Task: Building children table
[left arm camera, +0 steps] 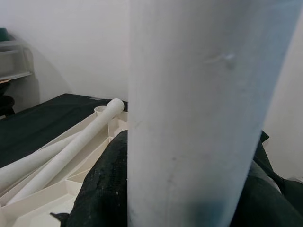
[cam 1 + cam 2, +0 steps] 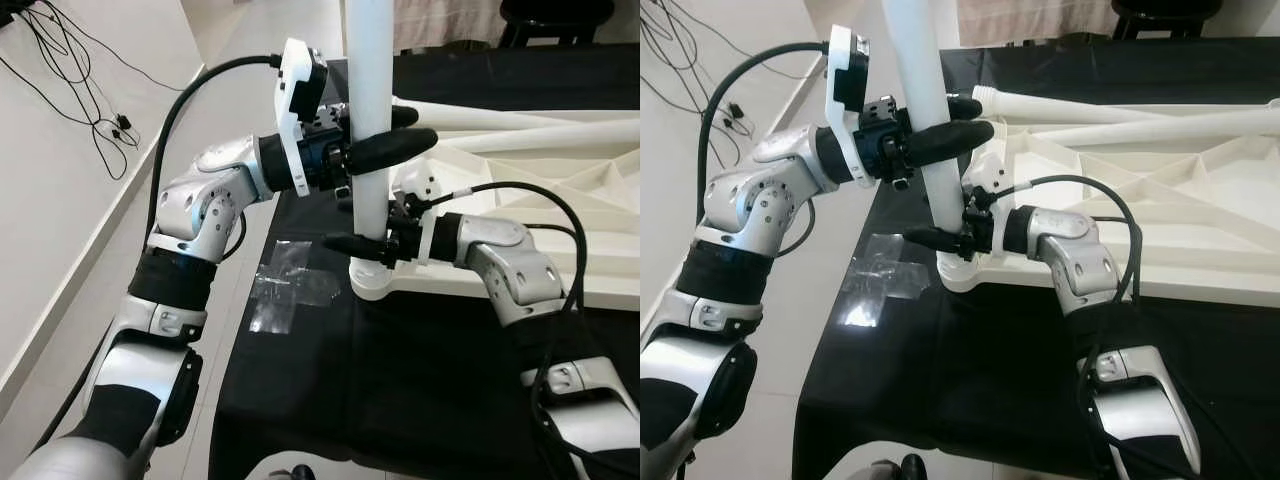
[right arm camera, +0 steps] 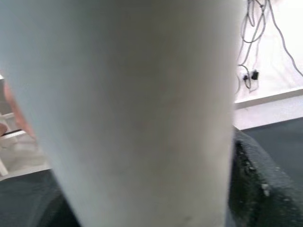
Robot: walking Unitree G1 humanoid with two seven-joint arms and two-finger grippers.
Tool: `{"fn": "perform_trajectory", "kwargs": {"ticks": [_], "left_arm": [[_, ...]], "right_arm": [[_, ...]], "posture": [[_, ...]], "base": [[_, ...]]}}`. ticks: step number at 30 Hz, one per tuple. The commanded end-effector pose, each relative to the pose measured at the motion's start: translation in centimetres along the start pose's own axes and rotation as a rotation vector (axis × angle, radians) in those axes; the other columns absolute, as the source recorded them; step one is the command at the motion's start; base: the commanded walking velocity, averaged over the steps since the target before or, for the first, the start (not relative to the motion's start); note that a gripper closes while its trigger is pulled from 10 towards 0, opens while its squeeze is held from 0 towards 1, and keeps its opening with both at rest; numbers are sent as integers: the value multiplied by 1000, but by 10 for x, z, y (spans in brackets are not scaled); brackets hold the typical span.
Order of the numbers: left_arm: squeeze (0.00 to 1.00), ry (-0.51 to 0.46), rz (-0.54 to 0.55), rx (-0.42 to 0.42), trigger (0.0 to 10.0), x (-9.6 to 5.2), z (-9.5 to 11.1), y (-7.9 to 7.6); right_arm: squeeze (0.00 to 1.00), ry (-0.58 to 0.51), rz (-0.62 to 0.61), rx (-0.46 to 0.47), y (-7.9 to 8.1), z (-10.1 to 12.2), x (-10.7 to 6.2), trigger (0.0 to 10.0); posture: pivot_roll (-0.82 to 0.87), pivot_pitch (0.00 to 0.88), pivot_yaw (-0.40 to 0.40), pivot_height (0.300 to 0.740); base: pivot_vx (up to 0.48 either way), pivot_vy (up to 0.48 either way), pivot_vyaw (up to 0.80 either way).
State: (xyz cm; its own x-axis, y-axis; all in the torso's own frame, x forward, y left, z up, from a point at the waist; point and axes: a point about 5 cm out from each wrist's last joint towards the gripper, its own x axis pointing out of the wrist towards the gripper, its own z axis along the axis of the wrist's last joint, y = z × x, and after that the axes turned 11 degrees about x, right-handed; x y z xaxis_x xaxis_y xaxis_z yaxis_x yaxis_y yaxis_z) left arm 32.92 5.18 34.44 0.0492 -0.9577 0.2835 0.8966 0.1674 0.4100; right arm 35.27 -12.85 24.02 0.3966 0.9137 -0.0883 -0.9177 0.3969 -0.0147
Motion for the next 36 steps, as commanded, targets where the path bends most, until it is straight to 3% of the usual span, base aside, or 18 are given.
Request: {"fn": "perform_trajectory", "kwargs": {"ticks": [1,6,7,8,13,14,15,17,19,20,21,22,23,24,26,36], "left_arm": [[0,-24,-82,-12,0,9,2,-11],[0,-22,-83,-9,0,9,2,-11],[929,-18,-69,4,2980,8,1,-9],[1000,-14,-58,14,10000,8,1,-8],[1000,1,-35,10,10000,8,-2,-6],[71,6,-20,8,10000,8,-3,-5],[0,17,-34,-1,10000,8,-3,-6],[0,18,-44,-5,10000,7,-3,-7],[0,18,-46,-3,10000,9,-2,-9],[0,19,-46,-1,10000,9,-1,-9],[0,18,-46,-3,10000,9,0,-10],[0,18,-46,-3,10000,9,0,-10],[0,20,-47,-7,10000,8,1,-9],[0,27,-51,-5,10000,7,1,-9],[0,29,-54,-6,10000,6,0,-9],[0,35,-57,1,10000,6,0,-8]], "right_arm": [[0,17,41,2,4,-3,15,0],[0,8,60,6,3,-5,17,0],[0,2,62,4,3,-5,18,0],[0,-1,64,3,2,-6,18,0],[0,5,39,-19,4,-9,17,0],[0,11,31,-32,5,-10,17,0],[0,7,-69,-39,6,-12,14,0],[0,4,-116,-37,6,-13,13,0],[0,2,-337,-3,11,-24,9,0],[0,28,-727,50,9,-40,0,0],[0,54,-864,107,30,-63,-4,0],[0,54,-864,107,30,-63,-4,0],[0,103,-945,135,46,-81,-8,0],[0,127,-945,159,57,-94,-5,0],[0,124,-896,164,61,-96,0,0],[0,74,-884,140,48,-81,11,0]], "posture": [[43,225,149,740],[45,224,152,740],[44,223,153,740],[44,223,153,740],[41,222,153,740],[41,222,153,740],[32,223,137,740],[33,222,132,740],[48,212,93,740],[71,214,91,740],[71,214,91,740],[71,214,91,740],[75,233,115,740],[59,202,121,740],[61,198,126,740],[62,194,122,740]], "base": [[0,0,0],[0,0,0],[0,0,0],[0,0,0],[0,0,0],[0,0,0],[0,0,0],[0,0,0],[0,0,0],[0,0,0],[0,0,0],[0,0,0],[0,0,0],[0,0,0],[0,0,0],[0,0,0]]}}
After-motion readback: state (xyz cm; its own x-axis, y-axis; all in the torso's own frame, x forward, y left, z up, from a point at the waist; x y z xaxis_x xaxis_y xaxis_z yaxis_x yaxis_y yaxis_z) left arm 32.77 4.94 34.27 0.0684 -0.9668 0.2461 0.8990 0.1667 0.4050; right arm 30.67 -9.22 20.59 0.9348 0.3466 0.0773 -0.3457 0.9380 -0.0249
